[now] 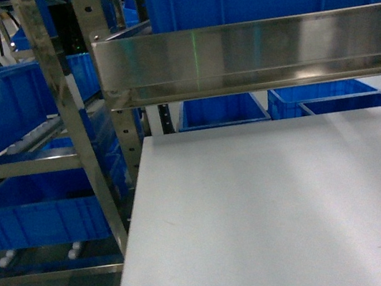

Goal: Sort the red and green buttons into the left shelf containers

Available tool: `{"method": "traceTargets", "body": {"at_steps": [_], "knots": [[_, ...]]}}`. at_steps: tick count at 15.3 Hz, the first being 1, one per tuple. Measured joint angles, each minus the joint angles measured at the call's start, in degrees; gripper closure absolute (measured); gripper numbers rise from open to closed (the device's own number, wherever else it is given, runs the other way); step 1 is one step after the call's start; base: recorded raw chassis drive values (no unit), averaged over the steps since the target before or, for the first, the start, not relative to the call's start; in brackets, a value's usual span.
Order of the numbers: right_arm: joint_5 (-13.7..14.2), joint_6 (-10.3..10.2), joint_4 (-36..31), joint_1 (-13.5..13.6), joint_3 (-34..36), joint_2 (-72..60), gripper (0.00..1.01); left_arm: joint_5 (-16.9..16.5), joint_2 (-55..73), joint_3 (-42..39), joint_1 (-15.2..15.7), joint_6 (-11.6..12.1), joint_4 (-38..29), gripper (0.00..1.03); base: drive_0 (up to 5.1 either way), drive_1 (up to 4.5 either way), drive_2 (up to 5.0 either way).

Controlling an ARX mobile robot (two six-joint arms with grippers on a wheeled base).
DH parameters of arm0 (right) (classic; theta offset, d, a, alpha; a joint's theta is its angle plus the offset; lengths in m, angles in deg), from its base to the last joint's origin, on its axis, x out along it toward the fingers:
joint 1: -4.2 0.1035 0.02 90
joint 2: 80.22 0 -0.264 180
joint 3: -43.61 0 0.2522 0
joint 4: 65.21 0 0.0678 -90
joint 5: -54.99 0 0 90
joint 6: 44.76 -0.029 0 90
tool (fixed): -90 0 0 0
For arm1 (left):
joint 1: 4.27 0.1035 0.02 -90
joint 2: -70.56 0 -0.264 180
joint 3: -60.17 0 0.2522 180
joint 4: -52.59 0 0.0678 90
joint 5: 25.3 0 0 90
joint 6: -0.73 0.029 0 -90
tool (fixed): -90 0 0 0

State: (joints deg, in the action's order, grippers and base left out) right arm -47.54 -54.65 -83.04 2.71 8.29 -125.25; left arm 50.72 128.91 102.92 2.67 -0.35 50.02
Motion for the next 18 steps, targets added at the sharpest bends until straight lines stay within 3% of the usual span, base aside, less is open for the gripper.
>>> {"method": "traceTargets", "body": {"at_steps": [18], "knots": [[0.02,0.00,0.02,0.00,0.00,0.04,0.75,0.02,0.00,0.00,0.02,0.00,-0.04,0.77,-4.8,3.31,1.7]]}}
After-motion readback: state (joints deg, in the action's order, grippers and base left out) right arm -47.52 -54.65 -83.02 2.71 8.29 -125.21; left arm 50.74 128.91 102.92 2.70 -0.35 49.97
